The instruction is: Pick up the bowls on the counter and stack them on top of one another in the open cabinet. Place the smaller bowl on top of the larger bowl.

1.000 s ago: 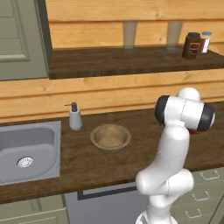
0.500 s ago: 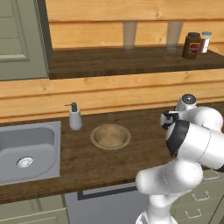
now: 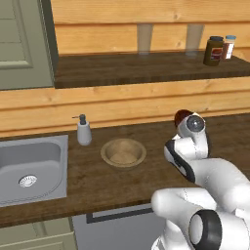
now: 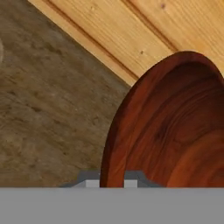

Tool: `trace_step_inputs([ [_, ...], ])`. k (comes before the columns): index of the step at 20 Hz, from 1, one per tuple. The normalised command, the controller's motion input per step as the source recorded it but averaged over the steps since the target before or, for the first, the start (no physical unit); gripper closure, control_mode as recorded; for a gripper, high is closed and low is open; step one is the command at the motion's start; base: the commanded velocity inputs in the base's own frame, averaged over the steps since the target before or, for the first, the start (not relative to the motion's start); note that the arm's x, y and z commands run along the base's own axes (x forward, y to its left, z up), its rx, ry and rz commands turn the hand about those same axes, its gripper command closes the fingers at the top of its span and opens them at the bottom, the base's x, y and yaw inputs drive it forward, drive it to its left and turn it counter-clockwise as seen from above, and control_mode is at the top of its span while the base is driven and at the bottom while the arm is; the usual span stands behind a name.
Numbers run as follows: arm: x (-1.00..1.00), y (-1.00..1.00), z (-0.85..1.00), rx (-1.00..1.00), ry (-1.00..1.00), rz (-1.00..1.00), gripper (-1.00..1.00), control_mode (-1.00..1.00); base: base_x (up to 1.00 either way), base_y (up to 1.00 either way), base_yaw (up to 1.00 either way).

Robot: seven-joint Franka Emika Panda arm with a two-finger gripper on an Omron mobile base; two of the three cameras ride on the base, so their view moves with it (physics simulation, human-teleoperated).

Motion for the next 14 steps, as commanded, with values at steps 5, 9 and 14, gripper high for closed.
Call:
trace_step_inputs([
  [5, -0.19, 1.0, 0.75, -0.12, -0.04, 0.26, 1.0, -1.0, 0.0, 0.0, 0.0],
  [9, -0.26, 1.0, 0.65, -0.15, 0.03, 0.3, 1.0, -1.0, 0.0, 0.0, 0.0],
  [14, -0.27, 1.0, 0.3, -0.18, 0.18, 0.31, 1.0, -1.0, 0.0, 0.0, 0.0],
])
